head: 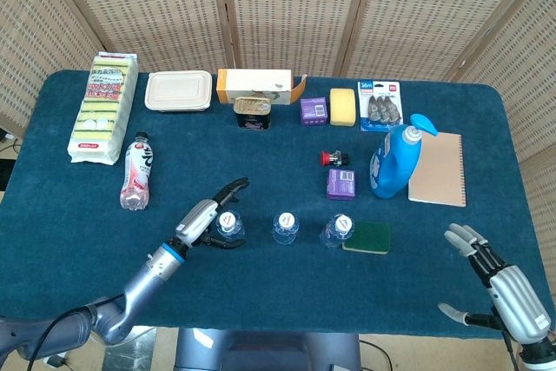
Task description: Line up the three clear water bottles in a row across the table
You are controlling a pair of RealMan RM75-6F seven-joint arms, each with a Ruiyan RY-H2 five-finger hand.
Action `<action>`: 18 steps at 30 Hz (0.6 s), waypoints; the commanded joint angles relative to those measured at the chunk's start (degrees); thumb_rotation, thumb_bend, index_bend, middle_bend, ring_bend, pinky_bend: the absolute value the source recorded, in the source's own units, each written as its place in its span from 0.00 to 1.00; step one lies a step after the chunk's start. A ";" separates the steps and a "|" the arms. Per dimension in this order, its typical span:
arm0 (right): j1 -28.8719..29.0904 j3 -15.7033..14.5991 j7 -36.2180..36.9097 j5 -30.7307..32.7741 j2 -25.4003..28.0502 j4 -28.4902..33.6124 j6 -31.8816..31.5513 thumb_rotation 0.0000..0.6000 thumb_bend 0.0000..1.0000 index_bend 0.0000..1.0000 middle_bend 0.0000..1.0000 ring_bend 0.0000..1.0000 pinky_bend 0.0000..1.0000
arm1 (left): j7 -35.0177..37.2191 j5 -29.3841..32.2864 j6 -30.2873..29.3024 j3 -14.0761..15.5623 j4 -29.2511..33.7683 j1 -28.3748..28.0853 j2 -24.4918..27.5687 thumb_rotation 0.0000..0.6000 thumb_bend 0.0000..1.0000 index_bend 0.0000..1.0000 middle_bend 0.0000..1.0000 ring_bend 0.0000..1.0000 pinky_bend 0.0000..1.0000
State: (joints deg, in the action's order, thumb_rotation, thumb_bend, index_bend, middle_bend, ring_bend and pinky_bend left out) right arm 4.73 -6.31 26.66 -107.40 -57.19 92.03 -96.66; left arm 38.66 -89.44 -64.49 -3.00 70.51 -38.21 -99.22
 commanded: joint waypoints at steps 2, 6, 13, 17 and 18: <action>0.00 0.01 0.14 0.02 0.03 -0.08 -0.04 1.00 0.03 0.06 0.05 0.05 0.28 | 1.55 -1.06 -1.90 0.49 1.91 0.78 2.17 1.00 0.18 0.00 0.00 0.00 0.19; 0.03 0.00 0.03 -0.14 0.02 -0.10 -0.06 1.00 0.03 0.06 0.05 0.05 0.28 | 4.27 -3.52 -6.75 0.88 5.40 2.26 6.00 1.00 0.18 0.00 0.00 0.00 0.18; 0.05 0.38 -1.10 0.81 -0.19 -0.06 0.53 1.00 0.03 0.09 0.04 0.05 0.27 | -4.49 -7.17 -18.25 1.75 16.94 8.23 21.34 1.00 0.17 0.00 0.00 0.00 0.13; -0.23 1.17 -2.43 2.52 -0.42 0.24 0.60 1.00 0.03 0.12 0.04 0.05 0.22 | -12.38 -5.62 -20.89 3.13 22.42 12.42 29.75 1.00 0.17 0.00 0.00 0.00 0.07; -0.45 1.50 -3.35 3.02 -0.57 0.31 0.38 1.00 0.03 0.12 0.04 0.05 0.20 | -14.32 -5.17 -21.42 3.63 23.43 13.53 31.55 1.00 0.17 0.00 0.00 0.00 0.06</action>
State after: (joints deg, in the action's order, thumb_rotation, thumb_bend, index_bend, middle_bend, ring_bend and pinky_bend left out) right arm 4.57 -5.30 24.34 -105.14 -57.55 92.18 -96.08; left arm 30.86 -95.24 -82.64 -0.91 88.90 -28.94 -74.06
